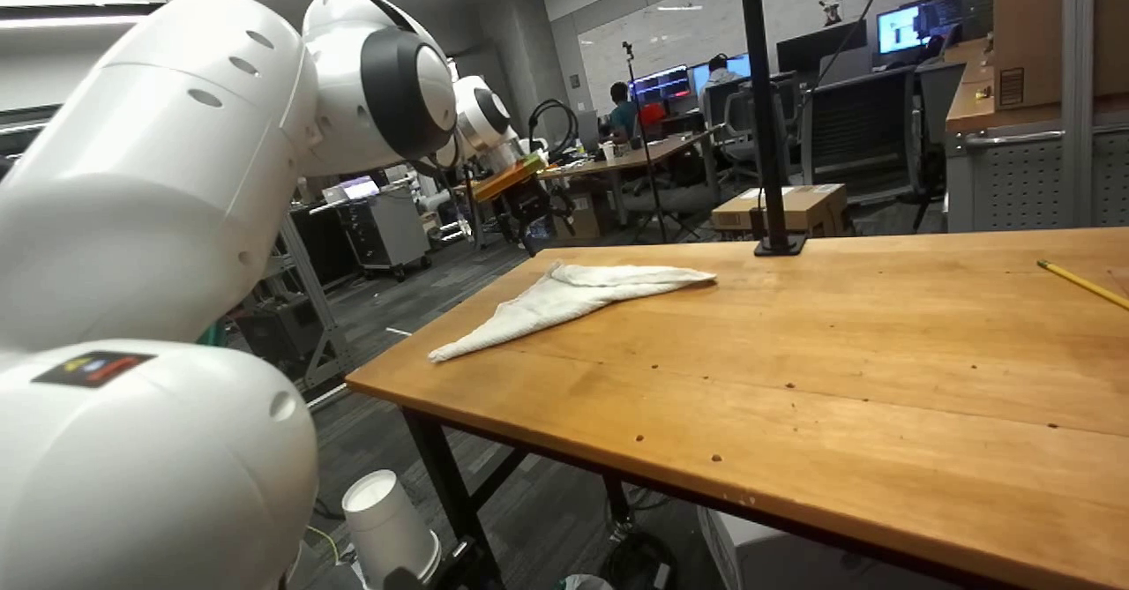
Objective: Fold the white towel
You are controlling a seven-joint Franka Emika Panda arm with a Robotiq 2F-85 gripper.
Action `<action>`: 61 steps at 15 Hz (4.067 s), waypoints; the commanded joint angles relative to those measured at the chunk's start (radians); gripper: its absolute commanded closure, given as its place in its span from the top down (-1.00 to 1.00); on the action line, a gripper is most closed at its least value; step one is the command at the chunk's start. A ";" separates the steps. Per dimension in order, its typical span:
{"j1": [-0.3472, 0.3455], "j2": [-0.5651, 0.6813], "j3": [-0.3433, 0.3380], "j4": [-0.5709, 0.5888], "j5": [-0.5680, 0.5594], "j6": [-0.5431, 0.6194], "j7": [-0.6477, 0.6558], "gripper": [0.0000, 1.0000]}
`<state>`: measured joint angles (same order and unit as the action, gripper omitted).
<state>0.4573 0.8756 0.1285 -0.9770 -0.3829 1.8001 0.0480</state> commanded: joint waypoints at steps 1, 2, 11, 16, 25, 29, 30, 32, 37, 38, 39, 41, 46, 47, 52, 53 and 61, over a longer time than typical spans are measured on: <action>-0.065 -0.121 0.003 -0.187 0.030 0.062 0.052 1.00; -0.085 -0.147 0.003 -0.236 0.036 0.084 0.063 0.99; -0.241 -0.392 -0.040 -0.655 0.157 0.362 0.171 1.00; -0.233 -0.519 -0.101 -0.909 0.109 0.531 0.286 1.00; -0.152 -0.637 -0.133 -1.102 -0.169 0.589 0.691 1.00; -0.146 -0.641 -0.109 -1.107 -0.185 0.617 0.712 1.00; -0.142 -0.636 -0.107 -1.101 -0.181 0.600 0.735 1.00; -0.138 -0.625 -0.105 -1.091 -0.179 0.583 0.775 1.00; -0.142 -0.589 -0.095 -1.049 -0.167 0.576 0.779 1.00; -0.142 -0.583 -0.095 -1.035 -0.170 0.571 0.773 1.00; -0.142 -0.574 -0.096 -1.018 -0.174 0.566 0.762 1.00; -0.148 -0.557 -0.094 -0.988 -0.165 0.566 0.725 1.00; -0.167 -0.510 -0.090 -0.903 -0.131 0.589 0.581 1.00; -0.168 -0.499 -0.092 -0.886 -0.125 0.588 0.555 1.00; -0.176 -0.444 -0.104 -0.827 -0.095 0.592 0.456 1.00; -0.177 -0.431 -0.108 -0.817 -0.087 0.592 0.441 1.00; -0.207 -0.319 -0.136 -0.702 -0.029 0.586 0.319 1.00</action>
<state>0.2607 0.5138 0.0029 -1.7562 -0.4497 2.3882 0.4321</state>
